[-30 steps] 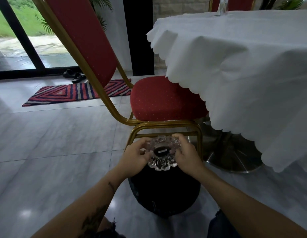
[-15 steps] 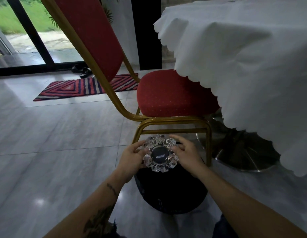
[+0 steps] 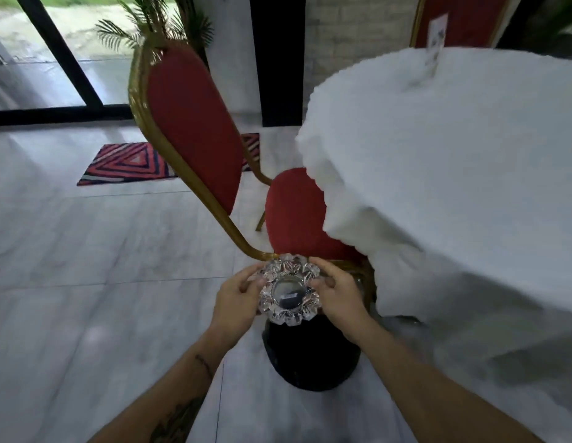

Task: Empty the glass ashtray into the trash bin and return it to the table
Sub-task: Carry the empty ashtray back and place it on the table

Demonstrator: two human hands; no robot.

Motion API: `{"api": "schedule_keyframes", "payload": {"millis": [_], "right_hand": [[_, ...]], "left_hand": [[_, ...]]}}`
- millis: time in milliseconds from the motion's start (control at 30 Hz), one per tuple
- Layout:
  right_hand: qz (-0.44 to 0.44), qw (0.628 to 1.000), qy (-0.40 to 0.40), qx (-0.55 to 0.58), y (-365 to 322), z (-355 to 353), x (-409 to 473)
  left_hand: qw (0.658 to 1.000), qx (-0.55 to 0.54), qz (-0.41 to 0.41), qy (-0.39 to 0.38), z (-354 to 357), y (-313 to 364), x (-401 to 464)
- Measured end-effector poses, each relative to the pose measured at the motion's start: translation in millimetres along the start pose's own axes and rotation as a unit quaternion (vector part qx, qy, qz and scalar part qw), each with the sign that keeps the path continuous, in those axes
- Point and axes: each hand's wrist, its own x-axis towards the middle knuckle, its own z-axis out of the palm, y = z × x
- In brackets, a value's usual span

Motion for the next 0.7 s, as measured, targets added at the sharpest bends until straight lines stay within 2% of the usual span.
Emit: {"api": "schedule_keyframes", "payload": {"millis": [167,333,500,700], "right_hand": [[0.005,0.999,-0.015,-0.033,-109,-25,-55],[-0.011,0.998,0.014,-0.056,-186,-57,-111],[-0.018,0.998,0.054,-0.039,-220,-87,-127],[-0.001,0.995,0.092,0.031,-236,-134,-133]], "left_hand": [[1.000,-0.011,-0.008,0.004,-24,100,-54],[0.999,-0.012,0.011,-0.034,-33,186,-101],[0.993,-0.009,0.053,-0.105,-23,240,-115],[0.991,0.004,0.072,-0.108,16,267,-109]]}}
